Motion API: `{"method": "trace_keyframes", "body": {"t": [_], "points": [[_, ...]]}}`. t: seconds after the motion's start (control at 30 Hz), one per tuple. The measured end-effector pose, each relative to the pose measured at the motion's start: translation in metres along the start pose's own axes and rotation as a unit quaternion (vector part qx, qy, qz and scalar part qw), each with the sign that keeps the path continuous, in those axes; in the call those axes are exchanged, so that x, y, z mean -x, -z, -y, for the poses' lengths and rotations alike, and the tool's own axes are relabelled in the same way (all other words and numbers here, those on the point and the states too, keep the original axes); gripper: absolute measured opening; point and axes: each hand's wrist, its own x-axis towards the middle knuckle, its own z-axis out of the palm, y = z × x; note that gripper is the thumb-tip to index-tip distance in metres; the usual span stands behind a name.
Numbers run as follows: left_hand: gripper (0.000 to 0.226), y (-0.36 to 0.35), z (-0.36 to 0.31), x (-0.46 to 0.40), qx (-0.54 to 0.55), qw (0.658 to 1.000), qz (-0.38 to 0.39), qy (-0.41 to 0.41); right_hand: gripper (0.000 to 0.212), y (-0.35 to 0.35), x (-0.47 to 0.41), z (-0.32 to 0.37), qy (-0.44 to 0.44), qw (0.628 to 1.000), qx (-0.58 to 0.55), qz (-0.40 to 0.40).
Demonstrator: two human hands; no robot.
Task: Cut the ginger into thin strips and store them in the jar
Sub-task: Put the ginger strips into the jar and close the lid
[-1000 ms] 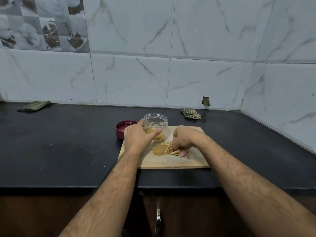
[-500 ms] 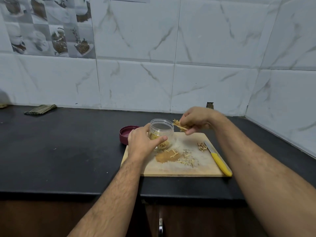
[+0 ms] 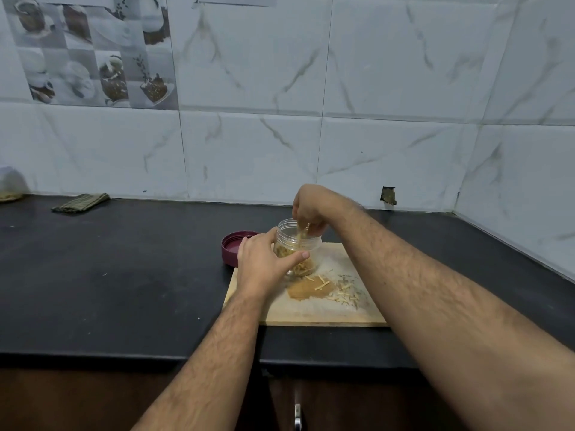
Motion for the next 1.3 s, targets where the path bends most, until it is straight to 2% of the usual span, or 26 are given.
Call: {"method": "trace_keyframes", "body": {"t": [0.2, 0.3, 0.4, 0.57, 0.7, 0.9, 1.1, 1.13, 1.2, 1.3], "points": [[0.059, -0.001, 0.001, 0.0, -0.015, 1.0, -0.009, 0.0, 0.015, 0.001, 0.007, -0.003, 0.067, 0.993, 0.026, -0.088], [0.058, -0.001, 0.0, 0.001, -0.015, 1.0, -0.012, 0.001, 0.01, -0.007, 0.006, -0.006, 0.079, 0.992, 0.058, -0.081], [0.053, -0.001, -0.001, 0.001, -0.017, 1.0, -0.019, 0.002, 0.022, -0.006, 0.008, -0.007, 0.095, 0.99, 0.064, -0.088], [0.056, -0.001, 0.0, 0.001, -0.015, 1.0, -0.018, 0.005, 0.022, -0.004, 0.008, -0.009, 0.093, 0.983, 0.098, -0.122], [0.052, 0.0, -0.002, 0.002, -0.016, 1.0, -0.026, 0.005, 0.018, -0.004, 0.007, -0.015, 0.102, 0.983, 0.067, -0.135], [0.051, 0.0, -0.002, 0.003, -0.01, 1.0, -0.024, 0.008, 0.024, -0.003, 0.004, -0.02, 0.115, 0.984, 0.045, -0.13], [0.05, 0.0, 0.002, 0.002, -0.039, 0.998, -0.05, 0.022, 0.02, 0.002, 0.02, -0.037, 0.05, 0.963, -0.017, -0.265], [0.05, 0.0, 0.003, 0.002, -0.046, 0.997, -0.052, 0.025, 0.018, -0.002, 0.023, -0.044, 0.029, 0.967, 0.005, -0.253], [0.052, -0.001, 0.003, 0.002, -0.059, 0.997, -0.053, 0.026, 0.014, -0.017, 0.032, -0.057, -0.012, 0.981, 0.074, -0.181], [0.056, -0.003, 0.004, 0.0, -0.065, 0.997, -0.047, 0.021, 0.019, -0.045, 0.038, -0.073, -0.01, 0.993, 0.102, -0.061]]}}
